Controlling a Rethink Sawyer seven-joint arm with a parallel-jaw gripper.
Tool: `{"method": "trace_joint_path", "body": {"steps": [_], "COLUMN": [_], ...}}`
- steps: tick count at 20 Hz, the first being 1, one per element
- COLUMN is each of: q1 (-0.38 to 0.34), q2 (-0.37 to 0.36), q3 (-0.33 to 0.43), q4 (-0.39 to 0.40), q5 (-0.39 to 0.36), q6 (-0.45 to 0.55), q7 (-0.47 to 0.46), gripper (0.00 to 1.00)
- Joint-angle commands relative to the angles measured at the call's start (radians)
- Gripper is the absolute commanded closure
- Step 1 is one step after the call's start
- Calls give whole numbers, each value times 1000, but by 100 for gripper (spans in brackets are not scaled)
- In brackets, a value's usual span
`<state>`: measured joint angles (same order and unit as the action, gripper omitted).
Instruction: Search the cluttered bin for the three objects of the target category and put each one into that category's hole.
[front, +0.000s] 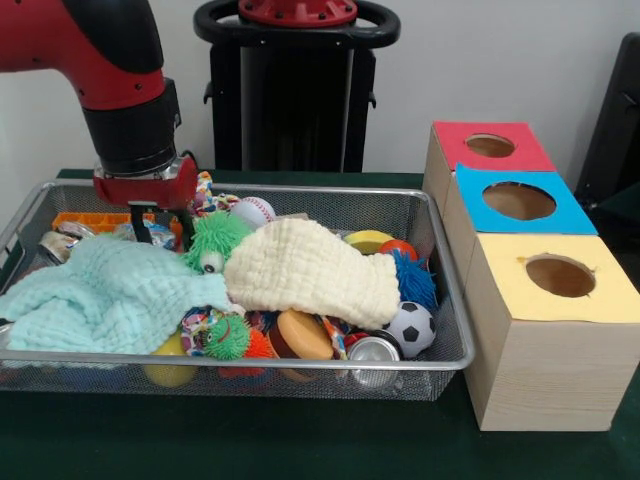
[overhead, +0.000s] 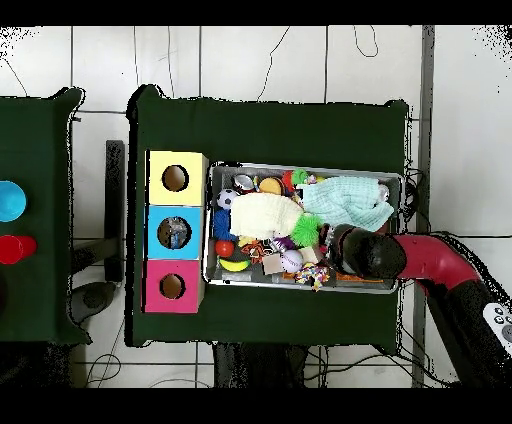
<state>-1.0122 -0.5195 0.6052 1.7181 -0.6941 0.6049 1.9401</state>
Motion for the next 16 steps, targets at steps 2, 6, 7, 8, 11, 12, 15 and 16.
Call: {"method": "trace_joint_path", "body": {"steps": [2,6,7,8,11,12,15,16], "q1": [-15,15,19,22,35,33,25,27], "q2": [29,7,2,-2,-22,-23,-15,-16], "q3": [144,76,64,51,10,5,-5,-12], "q4": [-129,-154,-156,-157,-152,-144,-120,-115], "q5": [-24,-76,-83,-89,-109,-114,-131,-141], "q6": [-31,58,78,97,152,160,164,164], "q7": [-263,-285,-292,-299,-313,-315,-312,-305], "gripper": [0,0,0,0,0,0,0,0]}}
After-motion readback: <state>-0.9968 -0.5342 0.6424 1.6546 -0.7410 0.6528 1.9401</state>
